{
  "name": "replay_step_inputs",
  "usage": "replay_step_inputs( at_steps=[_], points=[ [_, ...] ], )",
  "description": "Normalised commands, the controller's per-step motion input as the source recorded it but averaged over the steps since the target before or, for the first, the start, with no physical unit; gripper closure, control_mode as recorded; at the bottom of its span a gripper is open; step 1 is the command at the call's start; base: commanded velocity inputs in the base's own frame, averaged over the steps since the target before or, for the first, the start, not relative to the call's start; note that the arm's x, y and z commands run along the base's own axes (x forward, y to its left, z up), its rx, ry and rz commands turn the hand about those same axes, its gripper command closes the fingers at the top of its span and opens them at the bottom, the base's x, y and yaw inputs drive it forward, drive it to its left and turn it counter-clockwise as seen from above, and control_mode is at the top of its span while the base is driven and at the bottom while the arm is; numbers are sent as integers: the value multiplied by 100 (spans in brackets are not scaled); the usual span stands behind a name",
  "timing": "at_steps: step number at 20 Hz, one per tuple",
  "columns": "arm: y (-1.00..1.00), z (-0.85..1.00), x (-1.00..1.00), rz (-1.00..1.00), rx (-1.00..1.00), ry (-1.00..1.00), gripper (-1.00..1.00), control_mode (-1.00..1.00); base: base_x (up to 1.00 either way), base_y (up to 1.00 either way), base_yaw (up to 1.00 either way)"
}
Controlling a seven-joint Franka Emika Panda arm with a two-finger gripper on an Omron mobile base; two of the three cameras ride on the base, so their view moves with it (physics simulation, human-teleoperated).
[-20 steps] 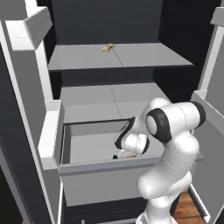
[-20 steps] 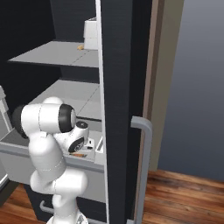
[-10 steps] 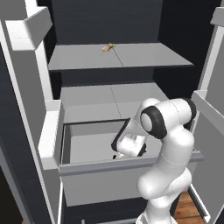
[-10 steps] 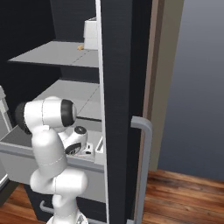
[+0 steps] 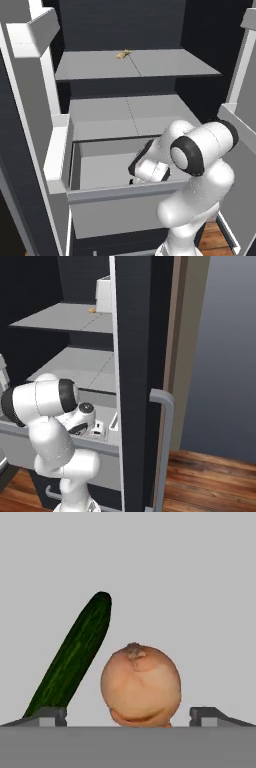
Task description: Place the onion and cucumber inside the fridge drawer. Close the drawer after placing the vegetables.
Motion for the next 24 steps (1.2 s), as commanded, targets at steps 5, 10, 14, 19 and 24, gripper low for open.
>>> replay_step_inputs(
  at_steps=[5,10,14,19,24],
  points=[
    [0,99,0,0,0,-8,-100,-100,0,0,0],
    [11,100,0,0,0,-9,-100,-100,0,0,0],
    [18,100,-11,0,0,-3,-100,-100,0,0,0],
    [28,84,-68,-1,0,-1,-100,-100,0,0,0],
    [55,27,-100,0,0,0,-100,-100,0,0,0]
  ],
)
